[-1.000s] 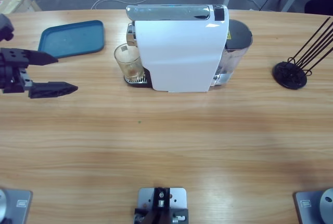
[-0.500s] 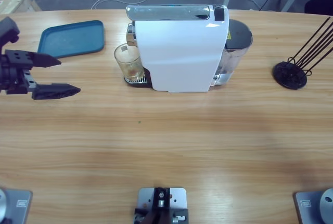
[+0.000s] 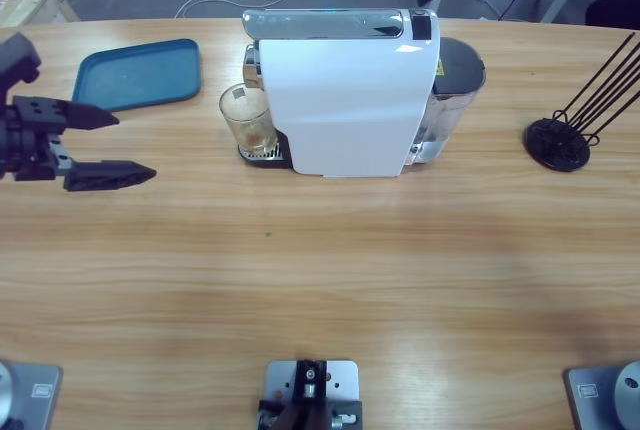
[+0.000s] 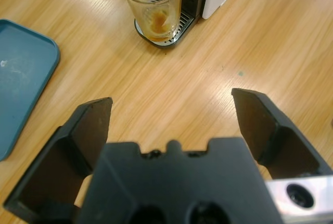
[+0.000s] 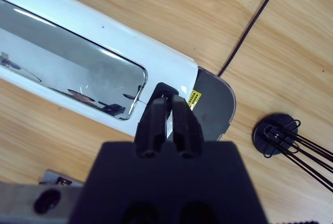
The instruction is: Pour coffee
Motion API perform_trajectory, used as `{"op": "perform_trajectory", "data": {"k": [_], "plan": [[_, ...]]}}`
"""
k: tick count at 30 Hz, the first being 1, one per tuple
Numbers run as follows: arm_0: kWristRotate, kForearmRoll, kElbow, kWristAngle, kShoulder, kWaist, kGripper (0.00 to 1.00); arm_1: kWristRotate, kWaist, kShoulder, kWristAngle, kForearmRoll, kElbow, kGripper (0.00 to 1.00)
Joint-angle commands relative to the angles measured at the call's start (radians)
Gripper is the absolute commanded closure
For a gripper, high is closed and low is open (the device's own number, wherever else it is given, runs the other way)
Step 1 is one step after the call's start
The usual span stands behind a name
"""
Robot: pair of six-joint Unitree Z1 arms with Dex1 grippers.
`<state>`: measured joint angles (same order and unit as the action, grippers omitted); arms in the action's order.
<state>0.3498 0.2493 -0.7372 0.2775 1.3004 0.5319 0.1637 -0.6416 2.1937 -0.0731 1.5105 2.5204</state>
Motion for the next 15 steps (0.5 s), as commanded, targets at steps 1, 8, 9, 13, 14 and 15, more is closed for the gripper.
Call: {"op": "perform_trajectory", "data": {"k": [1,8,9,13,14,15], "plan": [[-0.018,-0.013,0.033,0.0,0.034,0.01,0.0,-0.008,0.022,0.07,0.003,0.013,-0.02,1.0],[-0.017,-0.013,0.031,0.0,0.04,0.01,0.0,-0.013,0.023,0.072,0.012,0.013,-0.02,1.0],[-0.017,-0.013,0.03,0.0,0.04,0.01,0.0,-0.014,0.023,0.071,0.012,0.013,-0.02,1.0],[-0.017,-0.013,0.028,-0.001,0.042,0.01,0.0,-0.018,0.02,0.065,0.02,0.013,-0.02,1.0],[-0.017,-0.014,0.027,0.0,0.043,0.01,0.0,-0.02,0.02,0.063,0.022,0.013,-0.02,1.0],[-0.017,-0.016,0.027,-0.001,0.043,0.01,0.0,-0.02,0.02,0.061,0.024,0.013,-0.02,1.0]]}}
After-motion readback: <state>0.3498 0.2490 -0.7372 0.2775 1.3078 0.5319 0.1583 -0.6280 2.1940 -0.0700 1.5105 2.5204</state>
